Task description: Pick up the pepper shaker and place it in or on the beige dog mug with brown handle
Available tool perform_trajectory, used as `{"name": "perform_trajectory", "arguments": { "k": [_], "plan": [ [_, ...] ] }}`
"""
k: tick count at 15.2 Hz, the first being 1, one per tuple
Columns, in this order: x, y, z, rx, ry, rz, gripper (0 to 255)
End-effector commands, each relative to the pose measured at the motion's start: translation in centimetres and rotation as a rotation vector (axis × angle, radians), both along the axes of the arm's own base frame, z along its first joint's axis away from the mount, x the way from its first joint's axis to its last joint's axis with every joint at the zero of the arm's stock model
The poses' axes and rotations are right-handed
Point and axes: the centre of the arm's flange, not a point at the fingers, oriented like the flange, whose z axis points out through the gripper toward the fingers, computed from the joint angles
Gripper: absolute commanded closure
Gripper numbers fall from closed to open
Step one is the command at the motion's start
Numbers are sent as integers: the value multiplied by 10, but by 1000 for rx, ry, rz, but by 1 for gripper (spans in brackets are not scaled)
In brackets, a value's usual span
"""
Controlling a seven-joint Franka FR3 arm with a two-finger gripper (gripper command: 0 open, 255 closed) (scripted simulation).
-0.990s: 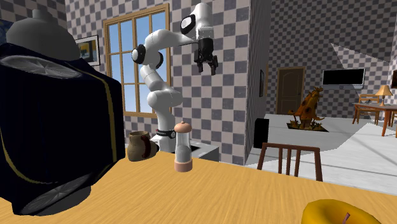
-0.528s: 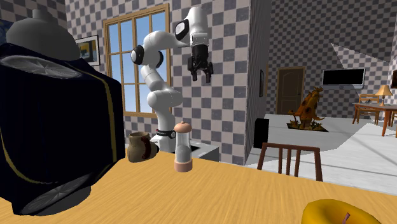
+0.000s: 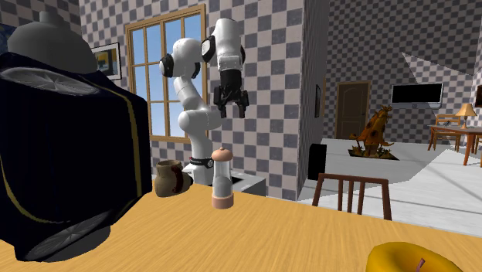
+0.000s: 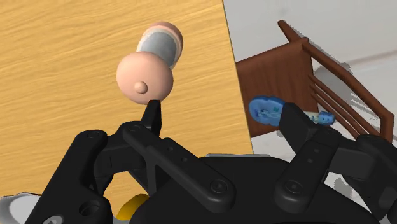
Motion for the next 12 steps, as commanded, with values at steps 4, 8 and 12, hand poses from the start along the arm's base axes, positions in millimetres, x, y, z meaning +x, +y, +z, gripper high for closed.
{"name": "perform_trajectory", "arguments": {
  "k": [4, 8, 12],
  "plan": [
    [6, -51, -44, 20, 13, 6, 0],
    [10, -90, -80, 35, 24, 11, 0],
    [12, -90, -101, 35, 24, 11, 0]
  ]
}}
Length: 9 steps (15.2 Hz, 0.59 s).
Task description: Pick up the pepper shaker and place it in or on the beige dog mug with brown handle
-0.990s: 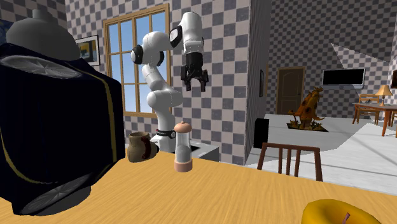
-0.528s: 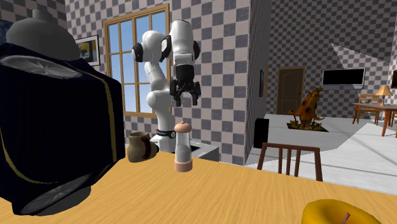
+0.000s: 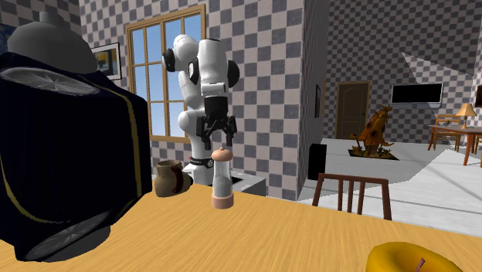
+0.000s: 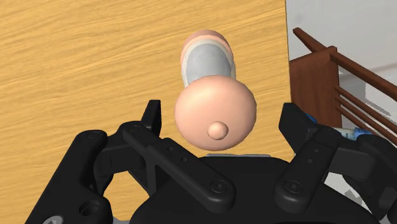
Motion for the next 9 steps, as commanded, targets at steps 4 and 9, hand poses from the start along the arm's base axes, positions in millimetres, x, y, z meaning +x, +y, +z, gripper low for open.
{"name": "perform_trajectory", "arguments": {
  "k": [4, 9],
  "plan": [
    [2, -2, -25, 0, 0, 0, 0],
    [2, -2, -25, 0, 0, 0, 0]
  ]
}}
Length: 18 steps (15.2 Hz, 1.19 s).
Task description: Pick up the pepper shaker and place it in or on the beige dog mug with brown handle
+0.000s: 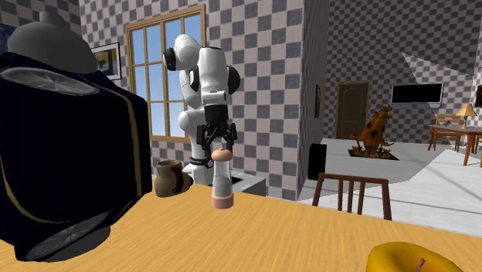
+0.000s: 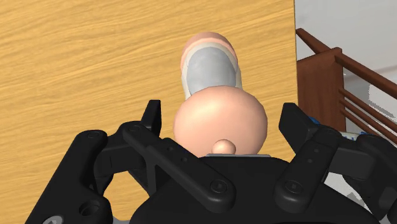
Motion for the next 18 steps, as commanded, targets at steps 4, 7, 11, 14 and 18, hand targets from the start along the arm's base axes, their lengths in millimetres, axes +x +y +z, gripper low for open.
{"name": "perform_trajectory", "arguments": {
  "k": [4, 7, 11, 14, 18],
  "plan": [
    [0, 0, 0, 0, 0, 0, 255],
    [0, 0, 0, 0, 0, 0, 255],
    [0, 0, 0, 0, 0, 0, 255],
    [0, 0, 5, 0, 0, 0, 255],
    [0, 0, 26, 0, 0, 0, 255]
  ]
}}
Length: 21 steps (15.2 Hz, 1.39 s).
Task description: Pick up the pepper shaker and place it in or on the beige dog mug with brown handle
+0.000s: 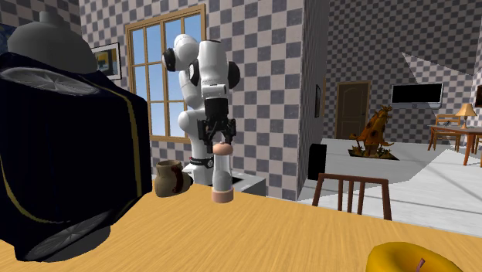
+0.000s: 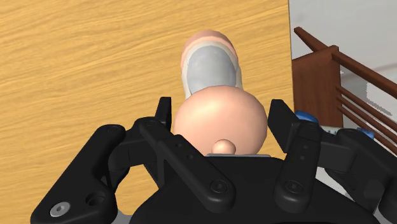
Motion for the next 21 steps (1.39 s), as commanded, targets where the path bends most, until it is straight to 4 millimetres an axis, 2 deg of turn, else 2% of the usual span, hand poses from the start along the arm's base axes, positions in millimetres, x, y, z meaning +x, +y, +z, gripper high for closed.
{"name": "perform_trajectory", "arguments": {
  "k": [1, 21],
  "plan": [
    [-1, 0, 12, 0, 0, 0, 255],
    [-1, 0, 117, 0, 0, 0, 255]
  ]
}}
